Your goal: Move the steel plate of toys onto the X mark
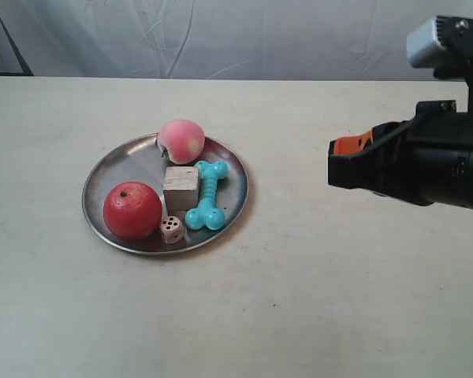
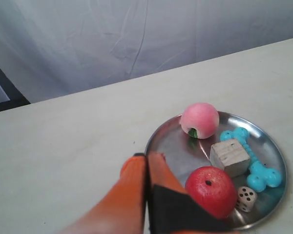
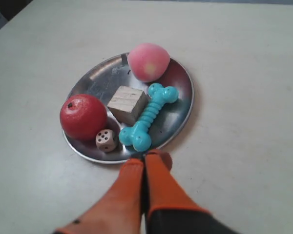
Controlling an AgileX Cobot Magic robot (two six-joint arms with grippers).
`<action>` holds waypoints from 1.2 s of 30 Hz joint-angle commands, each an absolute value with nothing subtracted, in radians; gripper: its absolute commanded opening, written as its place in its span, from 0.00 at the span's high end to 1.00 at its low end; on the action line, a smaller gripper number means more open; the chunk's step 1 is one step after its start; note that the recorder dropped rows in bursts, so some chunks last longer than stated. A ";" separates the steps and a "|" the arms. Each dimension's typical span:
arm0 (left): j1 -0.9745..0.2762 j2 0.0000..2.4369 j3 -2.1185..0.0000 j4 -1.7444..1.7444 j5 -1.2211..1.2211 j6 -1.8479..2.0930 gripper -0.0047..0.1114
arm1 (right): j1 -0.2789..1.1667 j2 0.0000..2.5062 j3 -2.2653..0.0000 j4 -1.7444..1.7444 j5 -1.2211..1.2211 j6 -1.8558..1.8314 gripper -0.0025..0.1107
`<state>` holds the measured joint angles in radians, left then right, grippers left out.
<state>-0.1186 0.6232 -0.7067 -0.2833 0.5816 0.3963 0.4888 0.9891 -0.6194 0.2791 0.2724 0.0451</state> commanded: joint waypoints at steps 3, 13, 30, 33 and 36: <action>-0.121 0.559 -0.701 -0.276 0.610 0.401 0.96 | 0.491 0.979 -0.612 0.294 0.279 0.048 0.98; -0.121 0.549 -0.701 -0.276 0.608 0.401 0.96 | 0.474 0.810 -0.603 0.187 0.312 -0.060 0.98; -0.121 0.549 -0.701 -0.276 0.608 0.401 0.96 | -0.038 0.111 -0.055 0.215 0.304 -0.052 0.98; -0.121 0.549 -0.701 -0.276 0.608 0.401 0.96 | -0.038 0.064 -0.036 0.211 0.311 -0.052 0.98; -0.121 0.549 -0.701 -0.276 0.608 0.401 0.96 | -0.038 0.052 -0.036 0.211 0.317 -0.052 0.98</action>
<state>-0.1186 0.5572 -0.7049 -0.2816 0.6162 0.3982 -0.0302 0.0666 -0.0420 0.2189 0.3215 -0.0455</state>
